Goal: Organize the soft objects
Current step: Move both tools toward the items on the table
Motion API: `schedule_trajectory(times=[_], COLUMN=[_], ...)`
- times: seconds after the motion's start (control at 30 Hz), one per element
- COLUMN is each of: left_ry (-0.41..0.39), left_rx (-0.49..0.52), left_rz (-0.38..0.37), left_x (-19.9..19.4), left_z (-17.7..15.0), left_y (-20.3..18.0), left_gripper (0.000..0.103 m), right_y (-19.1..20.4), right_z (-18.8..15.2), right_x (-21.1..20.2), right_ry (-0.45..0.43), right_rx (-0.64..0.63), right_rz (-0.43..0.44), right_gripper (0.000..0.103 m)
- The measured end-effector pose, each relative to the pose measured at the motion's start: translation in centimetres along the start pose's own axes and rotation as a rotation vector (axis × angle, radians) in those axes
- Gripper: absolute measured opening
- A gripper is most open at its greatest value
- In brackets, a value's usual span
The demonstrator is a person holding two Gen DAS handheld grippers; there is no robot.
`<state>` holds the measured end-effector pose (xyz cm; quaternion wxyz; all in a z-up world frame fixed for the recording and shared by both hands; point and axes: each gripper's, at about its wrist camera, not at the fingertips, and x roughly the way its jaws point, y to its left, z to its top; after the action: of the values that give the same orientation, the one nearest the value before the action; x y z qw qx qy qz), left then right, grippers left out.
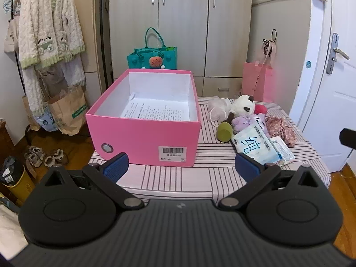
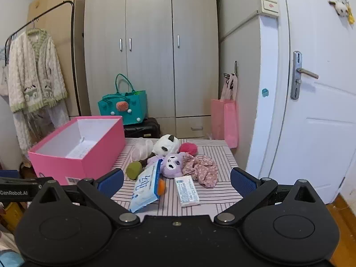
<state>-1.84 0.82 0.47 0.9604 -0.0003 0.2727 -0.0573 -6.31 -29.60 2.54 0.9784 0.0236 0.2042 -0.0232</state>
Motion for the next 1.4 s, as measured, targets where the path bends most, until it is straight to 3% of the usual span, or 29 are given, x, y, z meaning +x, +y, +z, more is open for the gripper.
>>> schedule_trajectory(times=[0.63,1.0,1.4], left_ry=[0.042,0.008,0.001], left_rx=[0.014,0.04,0.05], left_rz=[0.04,0.127,0.107], left_x=[1.5,1.7,1.2], left_z=[-1.0,-1.1,-1.2], left_y=[0.1,-0.4,-0.7], left_gripper=[0.103,0.103,0.103], right_y=[-1.0,-0.7,-0.2], right_z=[-0.7,-1.3,-1.5], right_x=[0.5,1.7,2.2], right_ry=[0.028,0.053,0.067], right_rx=[0.003,0.051,0.041], right_rz=[0.01,0.033,0.049], right_gripper=[0.103,0.103,0.103])
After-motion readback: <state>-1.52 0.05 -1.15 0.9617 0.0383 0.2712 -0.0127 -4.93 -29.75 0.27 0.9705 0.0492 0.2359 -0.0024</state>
